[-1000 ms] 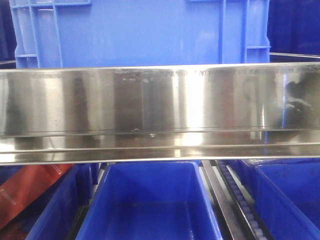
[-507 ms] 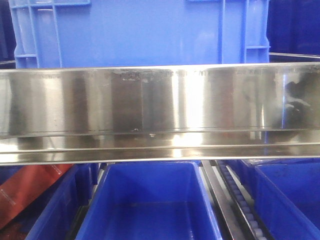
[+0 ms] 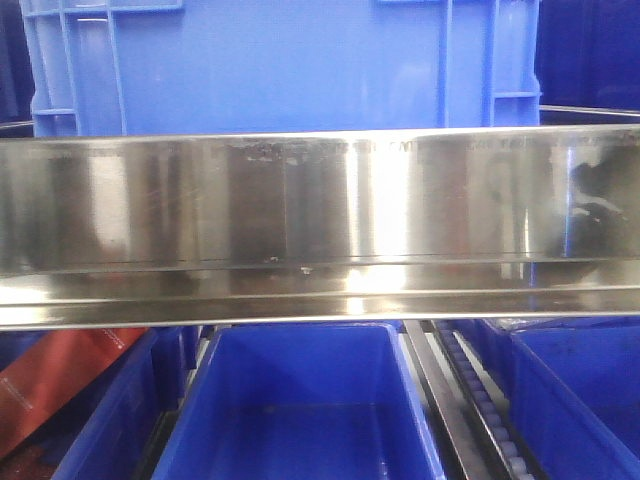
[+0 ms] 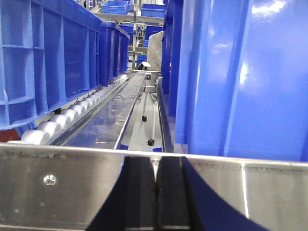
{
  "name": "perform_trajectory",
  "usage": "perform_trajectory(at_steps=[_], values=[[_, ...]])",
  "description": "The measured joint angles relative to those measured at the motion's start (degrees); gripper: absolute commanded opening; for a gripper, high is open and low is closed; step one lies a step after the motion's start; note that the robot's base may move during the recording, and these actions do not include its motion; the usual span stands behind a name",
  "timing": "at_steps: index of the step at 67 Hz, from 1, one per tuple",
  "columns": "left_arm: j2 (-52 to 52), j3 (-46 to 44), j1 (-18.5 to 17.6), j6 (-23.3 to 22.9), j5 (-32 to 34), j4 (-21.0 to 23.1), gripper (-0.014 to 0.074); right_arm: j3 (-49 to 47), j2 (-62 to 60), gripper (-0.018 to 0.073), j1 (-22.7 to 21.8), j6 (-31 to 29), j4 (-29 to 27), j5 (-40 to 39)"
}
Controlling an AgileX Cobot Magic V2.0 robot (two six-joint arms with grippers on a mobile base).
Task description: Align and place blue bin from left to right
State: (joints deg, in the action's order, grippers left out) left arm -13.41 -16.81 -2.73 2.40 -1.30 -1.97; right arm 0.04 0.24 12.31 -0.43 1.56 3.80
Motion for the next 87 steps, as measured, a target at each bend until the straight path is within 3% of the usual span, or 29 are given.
perform_trajectory(at_steps=[23,40,74,87], values=[[11.62,11.32,0.22,0.34,-0.88,-2.19,-0.0111,0.00,0.00,-0.0080,0.00,0.00,0.00,0.00],[13.11,16.02,0.26,-3.12,-1.09,-2.19,-0.0111,0.00,-0.09,-0.0080,0.00,0.00,0.00,0.00],[13.11,16.89,0.26,-3.48,0.31,-2.19,-0.0111,0.00,-0.09,-0.0080,0.00,0.00,0.00,0.00],[13.11,16.89,0.26,-3.48,2.12,-0.12,-0.0111,0.00,-0.09,-0.0080,0.00,0.00,0.00,0.00]])
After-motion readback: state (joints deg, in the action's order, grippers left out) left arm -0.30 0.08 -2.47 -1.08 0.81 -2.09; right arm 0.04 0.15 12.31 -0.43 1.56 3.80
